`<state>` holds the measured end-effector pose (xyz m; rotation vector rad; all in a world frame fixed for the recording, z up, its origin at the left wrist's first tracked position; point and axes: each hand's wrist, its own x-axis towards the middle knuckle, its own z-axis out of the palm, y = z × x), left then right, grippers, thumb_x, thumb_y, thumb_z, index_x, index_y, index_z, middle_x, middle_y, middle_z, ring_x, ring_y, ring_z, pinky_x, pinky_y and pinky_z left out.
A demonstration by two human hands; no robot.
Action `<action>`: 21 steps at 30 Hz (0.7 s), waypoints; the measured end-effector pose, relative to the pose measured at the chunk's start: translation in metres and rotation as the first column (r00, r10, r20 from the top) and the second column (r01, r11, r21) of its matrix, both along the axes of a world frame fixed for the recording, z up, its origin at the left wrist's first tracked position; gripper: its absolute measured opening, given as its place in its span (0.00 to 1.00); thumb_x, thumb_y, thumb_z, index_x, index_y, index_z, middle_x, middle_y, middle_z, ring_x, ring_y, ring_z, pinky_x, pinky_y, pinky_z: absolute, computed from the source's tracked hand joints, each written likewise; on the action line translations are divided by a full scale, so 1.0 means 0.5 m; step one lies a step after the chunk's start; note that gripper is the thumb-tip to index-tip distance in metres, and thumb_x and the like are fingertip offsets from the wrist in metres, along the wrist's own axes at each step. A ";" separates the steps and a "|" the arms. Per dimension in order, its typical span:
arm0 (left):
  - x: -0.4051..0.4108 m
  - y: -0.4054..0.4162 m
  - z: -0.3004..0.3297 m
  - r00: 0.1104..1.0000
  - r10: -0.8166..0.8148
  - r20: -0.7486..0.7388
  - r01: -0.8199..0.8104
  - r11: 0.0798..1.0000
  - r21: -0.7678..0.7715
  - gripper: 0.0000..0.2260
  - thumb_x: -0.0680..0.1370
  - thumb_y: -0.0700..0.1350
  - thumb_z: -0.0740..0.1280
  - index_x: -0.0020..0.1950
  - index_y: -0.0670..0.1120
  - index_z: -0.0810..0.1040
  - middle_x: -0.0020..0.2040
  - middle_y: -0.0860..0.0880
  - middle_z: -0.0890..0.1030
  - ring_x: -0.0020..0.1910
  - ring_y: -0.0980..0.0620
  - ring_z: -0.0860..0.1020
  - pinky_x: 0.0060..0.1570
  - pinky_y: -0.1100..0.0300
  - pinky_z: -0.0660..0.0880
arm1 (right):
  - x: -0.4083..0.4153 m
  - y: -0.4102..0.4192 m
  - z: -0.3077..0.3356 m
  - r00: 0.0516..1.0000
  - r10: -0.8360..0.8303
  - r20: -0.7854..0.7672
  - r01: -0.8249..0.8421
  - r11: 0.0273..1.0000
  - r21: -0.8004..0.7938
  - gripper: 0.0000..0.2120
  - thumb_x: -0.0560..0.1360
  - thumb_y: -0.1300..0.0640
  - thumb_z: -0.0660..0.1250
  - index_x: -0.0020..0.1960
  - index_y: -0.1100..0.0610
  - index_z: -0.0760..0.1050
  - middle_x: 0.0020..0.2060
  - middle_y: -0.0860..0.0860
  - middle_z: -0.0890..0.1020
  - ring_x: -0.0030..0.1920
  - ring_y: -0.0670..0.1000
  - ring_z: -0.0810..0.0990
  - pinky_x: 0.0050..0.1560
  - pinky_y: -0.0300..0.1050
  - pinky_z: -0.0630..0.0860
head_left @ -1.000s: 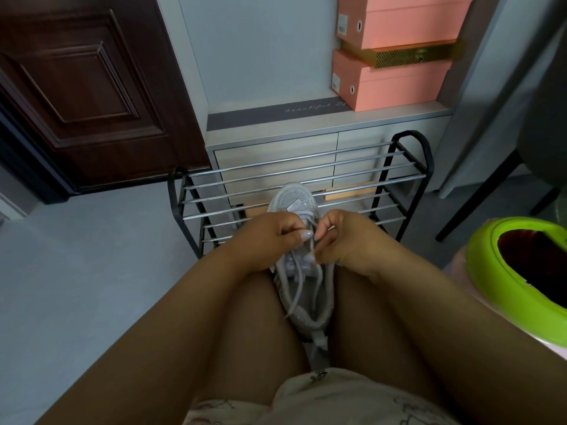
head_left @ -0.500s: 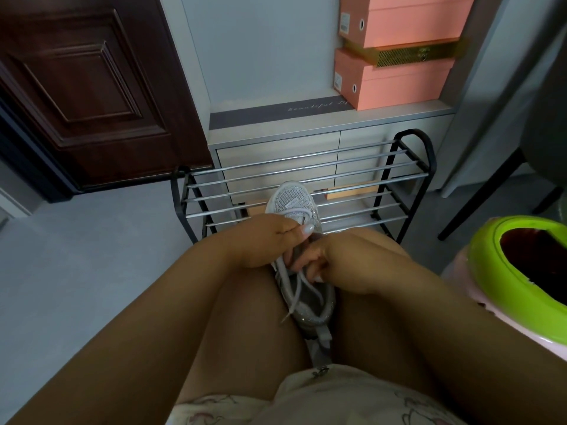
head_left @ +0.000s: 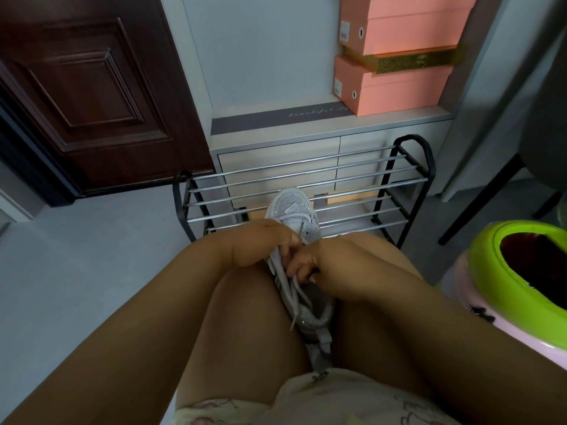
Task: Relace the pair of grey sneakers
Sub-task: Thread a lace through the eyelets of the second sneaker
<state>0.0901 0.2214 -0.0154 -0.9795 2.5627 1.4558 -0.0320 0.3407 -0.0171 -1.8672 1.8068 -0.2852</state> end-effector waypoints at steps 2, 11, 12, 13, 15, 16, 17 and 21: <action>-0.002 -0.005 -0.003 0.999 0.032 0.036 -0.031 0.999 -0.025 0.22 0.65 0.52 0.61 0.45 0.36 0.82 0.41 0.43 0.82 0.44 0.45 0.78 0.57 0.46 0.73 | 0.000 -0.002 0.007 0.999 0.033 0.017 -0.035 0.996 0.086 0.22 0.71 0.70 0.60 0.59 0.52 0.77 0.51 0.48 0.83 0.52 0.46 0.80 0.51 0.39 0.73; 0.013 -0.001 0.013 0.992 -0.123 0.006 0.123 0.992 0.027 0.18 0.67 0.49 0.56 0.44 0.49 0.84 0.38 0.51 0.84 0.42 0.57 0.80 0.47 0.60 0.72 | -0.014 0.017 0.002 0.847 -0.227 0.481 0.087 0.951 0.296 0.19 0.73 0.70 0.65 0.61 0.57 0.77 0.57 0.54 0.80 0.60 0.49 0.77 0.58 0.34 0.71; 0.014 0.000 0.015 0.991 -0.133 0.006 0.133 0.991 0.031 0.18 0.67 0.48 0.56 0.45 0.48 0.84 0.39 0.50 0.84 0.42 0.56 0.80 0.47 0.60 0.72 | -0.016 0.018 0.000 0.812 -0.246 0.529 0.094 0.950 0.299 0.19 0.72 0.70 0.66 0.61 0.59 0.77 0.58 0.55 0.80 0.60 0.50 0.76 0.60 0.35 0.70; 0.014 0.000 0.017 0.990 -0.143 0.007 0.143 0.989 0.022 0.19 0.67 0.46 0.56 0.46 0.46 0.84 0.40 0.48 0.84 0.42 0.56 0.80 0.47 0.59 0.72 | -0.018 0.019 -0.001 0.768 -0.265 0.582 0.093 0.947 0.309 0.19 0.72 0.71 0.65 0.61 0.61 0.76 0.58 0.56 0.79 0.61 0.50 0.76 0.60 0.34 0.70; 0.015 -0.003 0.020 0.983 -0.179 0.038 0.180 0.984 -0.019 0.21 0.65 0.43 0.57 0.51 0.43 0.83 0.44 0.46 0.84 0.44 0.54 0.79 0.51 0.57 0.73 | -0.022 0.021 -0.001 0.672 -0.295 0.679 0.071 0.938 0.339 0.19 0.73 0.73 0.63 0.63 0.64 0.74 0.61 0.57 0.78 0.61 0.49 0.74 0.57 0.31 0.69; 0.018 -0.004 0.022 0.978 -0.200 0.057 0.202 0.979 -0.035 0.21 0.64 0.42 0.58 0.52 0.44 0.83 0.46 0.46 0.83 0.46 0.53 0.79 0.53 0.56 0.74 | -0.025 0.022 -0.001 0.619 -0.309 0.722 0.057 0.935 0.351 0.19 0.73 0.73 0.62 0.63 0.65 0.73 0.62 0.59 0.77 0.61 0.50 0.74 0.57 0.31 0.69; 0.022 -0.006 0.023 0.972 -0.222 0.070 0.226 0.973 -0.049 0.21 0.64 0.41 0.59 0.53 0.46 0.83 0.48 0.47 0.83 0.47 0.52 0.79 0.54 0.56 0.74 | -0.029 0.022 -0.001 0.563 -0.325 0.760 0.044 0.930 0.365 0.19 0.73 0.73 0.61 0.63 0.65 0.73 0.62 0.60 0.77 0.62 0.51 0.74 0.57 0.33 0.69; 0.039 -0.006 0.017 0.955 -0.288 0.066 0.295 0.944 -0.150 0.13 0.71 0.37 0.70 0.53 0.51 0.83 0.48 0.54 0.83 0.47 0.59 0.80 0.51 0.63 0.76 | -0.042 0.025 -0.001 0.466 -0.355 0.811 0.025 0.921 0.388 0.17 0.73 0.71 0.60 0.58 0.61 0.77 0.59 0.59 0.78 0.57 0.52 0.71 0.46 0.41 0.63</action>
